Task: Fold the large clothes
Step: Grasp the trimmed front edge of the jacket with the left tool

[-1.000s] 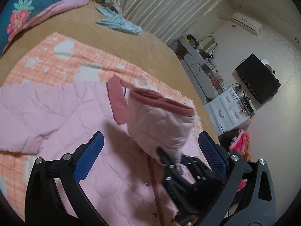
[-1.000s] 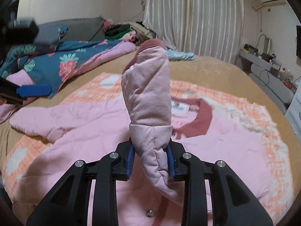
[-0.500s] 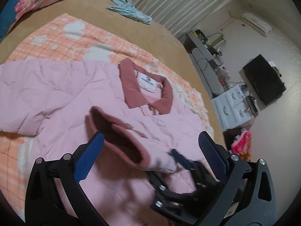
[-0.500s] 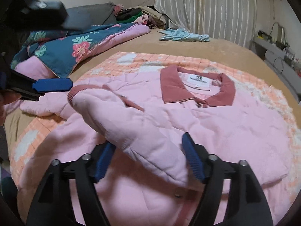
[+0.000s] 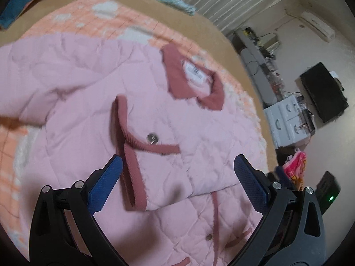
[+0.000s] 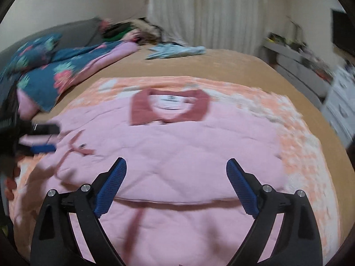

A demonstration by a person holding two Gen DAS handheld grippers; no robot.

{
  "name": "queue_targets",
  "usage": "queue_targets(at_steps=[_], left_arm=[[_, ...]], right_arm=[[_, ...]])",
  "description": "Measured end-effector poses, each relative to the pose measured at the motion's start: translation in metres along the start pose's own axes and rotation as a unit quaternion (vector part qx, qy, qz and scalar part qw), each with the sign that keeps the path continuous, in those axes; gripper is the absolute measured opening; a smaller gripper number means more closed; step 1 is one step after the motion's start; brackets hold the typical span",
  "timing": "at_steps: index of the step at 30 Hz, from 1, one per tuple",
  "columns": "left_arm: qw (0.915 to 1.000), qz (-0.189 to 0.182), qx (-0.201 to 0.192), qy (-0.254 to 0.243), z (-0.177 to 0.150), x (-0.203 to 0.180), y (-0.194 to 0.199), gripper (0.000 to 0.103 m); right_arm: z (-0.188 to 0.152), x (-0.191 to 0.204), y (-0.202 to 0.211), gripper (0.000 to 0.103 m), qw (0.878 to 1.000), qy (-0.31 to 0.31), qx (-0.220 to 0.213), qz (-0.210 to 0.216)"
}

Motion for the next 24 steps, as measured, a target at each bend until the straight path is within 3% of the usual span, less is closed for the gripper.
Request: queue_targets(at_steps=[3,5,7,11,14,15,20,24], left_arm=[[0.9995,0.026,0.012,0.015,-0.01,0.012,-0.015,0.088],[0.9992,0.028,0.021,0.018,-0.017,0.015,-0.024,0.076],[0.998,0.057,0.026,0.002,-0.024,0.016,-0.034,0.071],[0.9929,0.11,0.02,-0.042,-0.024,0.016,-0.042,0.044],[0.9898,0.125,0.007,-0.069,-0.012,0.012,-0.036,0.013],[0.9883,0.131,-0.005,-0.078,-0.004,0.009,-0.029,0.008],[0.9881,0.106,-0.056,-0.097,0.032,-0.015,0.011,0.006],[0.9866,0.097,-0.075,-0.107,0.043,-0.024,0.029,0.006]], right_arm=[[-0.004,-0.033,0.003,0.091,1.0,-0.018,0.002,-0.023],[-0.009,-0.053,0.004,0.091,0.999,-0.028,0.005,-0.042],[-0.018,-0.077,0.004,0.091,0.997,-0.045,0.013,-0.066],[-0.03,-0.112,0.008,0.091,0.993,-0.087,0.022,-0.077],[-0.036,-0.131,0.011,0.091,0.99,-0.104,0.026,-0.086],[-0.037,-0.136,0.012,0.091,0.99,-0.107,0.026,-0.089],[-0.035,-0.153,0.014,0.091,0.988,-0.117,0.023,-0.097],[-0.029,-0.156,0.013,0.091,0.989,-0.115,0.021,-0.096]])
Point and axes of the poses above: each gripper's, at about its wrist camera, not at the fingertips, and y roughly against the way its jaws point, x to its left, z to its top, the point moved 10 cm from there along -y, roughly the way its jaws point
